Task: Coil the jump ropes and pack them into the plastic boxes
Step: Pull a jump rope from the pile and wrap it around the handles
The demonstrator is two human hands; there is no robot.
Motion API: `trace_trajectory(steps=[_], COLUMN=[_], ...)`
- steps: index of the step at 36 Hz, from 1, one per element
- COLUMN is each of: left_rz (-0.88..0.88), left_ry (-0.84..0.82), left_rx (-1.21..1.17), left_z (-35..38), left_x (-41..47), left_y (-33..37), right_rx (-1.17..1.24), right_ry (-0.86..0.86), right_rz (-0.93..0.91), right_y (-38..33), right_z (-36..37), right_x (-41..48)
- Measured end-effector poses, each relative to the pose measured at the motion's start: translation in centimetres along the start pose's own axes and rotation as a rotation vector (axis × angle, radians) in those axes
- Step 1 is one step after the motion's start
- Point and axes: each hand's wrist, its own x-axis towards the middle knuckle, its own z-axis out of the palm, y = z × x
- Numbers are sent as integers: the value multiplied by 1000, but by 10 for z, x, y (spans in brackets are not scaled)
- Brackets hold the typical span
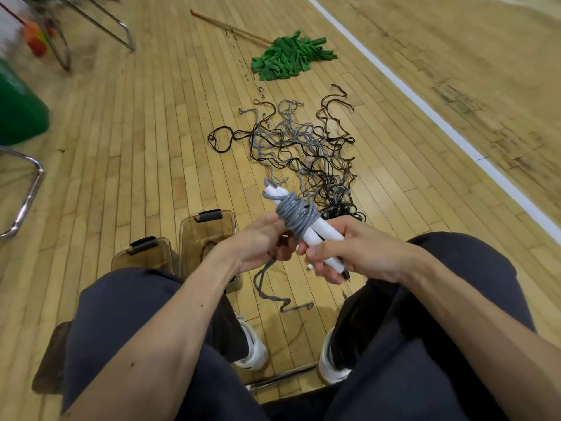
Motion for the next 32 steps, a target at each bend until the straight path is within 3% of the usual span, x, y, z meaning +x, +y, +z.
trace_trajectory(steps=[7,13,24,32], left_rz=[-77,-105,-163,-32], left_ry=[33,-18,-91,8], left_rx=[5,52,392,639], left_z=[7,8,7,7], left_x=[4,4,-3,-10], left_y=[-6,-8,-10,-3], right_rx=[46,-3,-91,-292], right_ry=[197,266,554,610], right_rz=[40,104,184,292], right_y=[3,6,7,15], right_z=[-2,-7,-18,-22], right_x=[7,11,14,17])
